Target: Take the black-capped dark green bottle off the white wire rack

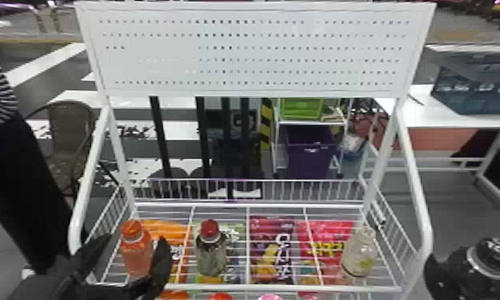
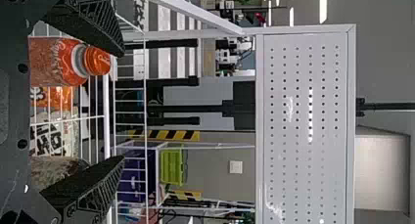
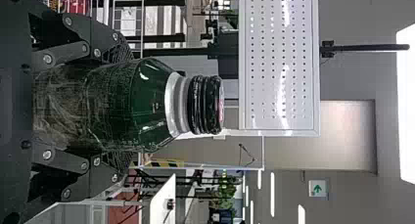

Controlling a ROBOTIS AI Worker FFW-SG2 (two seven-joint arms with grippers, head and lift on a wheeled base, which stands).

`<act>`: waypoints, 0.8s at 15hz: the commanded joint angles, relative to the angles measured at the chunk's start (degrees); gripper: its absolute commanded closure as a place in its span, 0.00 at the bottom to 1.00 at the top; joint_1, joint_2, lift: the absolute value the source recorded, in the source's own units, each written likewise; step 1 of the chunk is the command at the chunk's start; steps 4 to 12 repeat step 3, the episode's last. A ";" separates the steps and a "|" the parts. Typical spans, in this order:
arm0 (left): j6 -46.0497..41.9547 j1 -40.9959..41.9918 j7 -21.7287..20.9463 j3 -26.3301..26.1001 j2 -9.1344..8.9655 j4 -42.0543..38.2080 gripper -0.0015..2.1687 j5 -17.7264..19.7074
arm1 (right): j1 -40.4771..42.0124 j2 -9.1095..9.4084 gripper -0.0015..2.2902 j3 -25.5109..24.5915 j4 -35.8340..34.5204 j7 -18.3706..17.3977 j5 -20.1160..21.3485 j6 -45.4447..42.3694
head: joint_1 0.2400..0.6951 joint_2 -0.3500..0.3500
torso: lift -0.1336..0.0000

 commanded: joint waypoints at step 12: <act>0.00 0.35 0.00 0.01 0.00 -0.30 0.07 0.00 | 0.35 0.19 0.60 0.08 -0.30 0.00 0.00 -0.05 | 0.57 0.50 | 1.00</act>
